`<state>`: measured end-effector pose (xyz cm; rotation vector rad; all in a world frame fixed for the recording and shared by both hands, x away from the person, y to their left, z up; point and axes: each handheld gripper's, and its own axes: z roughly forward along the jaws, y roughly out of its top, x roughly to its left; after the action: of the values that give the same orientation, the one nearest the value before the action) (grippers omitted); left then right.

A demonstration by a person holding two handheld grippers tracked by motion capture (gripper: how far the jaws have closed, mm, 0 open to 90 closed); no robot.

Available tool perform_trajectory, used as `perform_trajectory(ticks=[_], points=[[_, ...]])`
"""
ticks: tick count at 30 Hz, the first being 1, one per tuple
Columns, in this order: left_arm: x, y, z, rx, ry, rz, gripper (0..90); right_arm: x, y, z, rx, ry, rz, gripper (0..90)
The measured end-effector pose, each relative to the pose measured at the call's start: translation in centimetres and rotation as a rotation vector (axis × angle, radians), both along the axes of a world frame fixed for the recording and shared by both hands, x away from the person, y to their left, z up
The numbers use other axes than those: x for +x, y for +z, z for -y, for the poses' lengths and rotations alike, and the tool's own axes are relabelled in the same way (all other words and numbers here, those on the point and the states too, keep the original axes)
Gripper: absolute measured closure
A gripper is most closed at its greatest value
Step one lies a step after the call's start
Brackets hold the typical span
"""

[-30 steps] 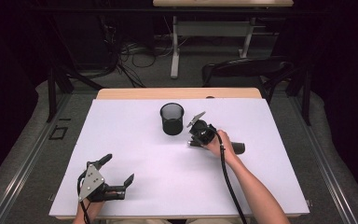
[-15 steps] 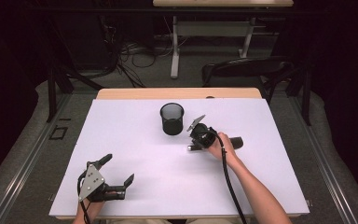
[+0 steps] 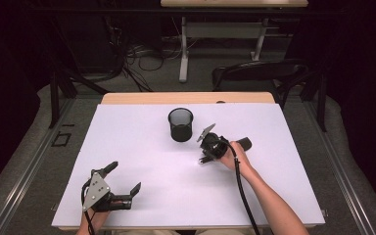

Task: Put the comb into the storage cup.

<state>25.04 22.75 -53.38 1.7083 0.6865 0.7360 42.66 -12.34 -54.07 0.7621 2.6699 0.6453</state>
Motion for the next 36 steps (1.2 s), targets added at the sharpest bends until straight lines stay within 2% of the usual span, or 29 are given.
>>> perform_trajectory(ticks=[17, 36], points=[[0.0, 0.0, 0.1, -0.001, -0.002, -0.003, 0.1, -1.2, 0.2, 1.0, -0.035, 0.018, -0.018, 90.0], [0.1, 0.0, 0.1, 0.003, -0.002, -0.004, 0.1, -2.1, 0.6, 2.0, -0.068, 0.033, -0.019, 90.0]])
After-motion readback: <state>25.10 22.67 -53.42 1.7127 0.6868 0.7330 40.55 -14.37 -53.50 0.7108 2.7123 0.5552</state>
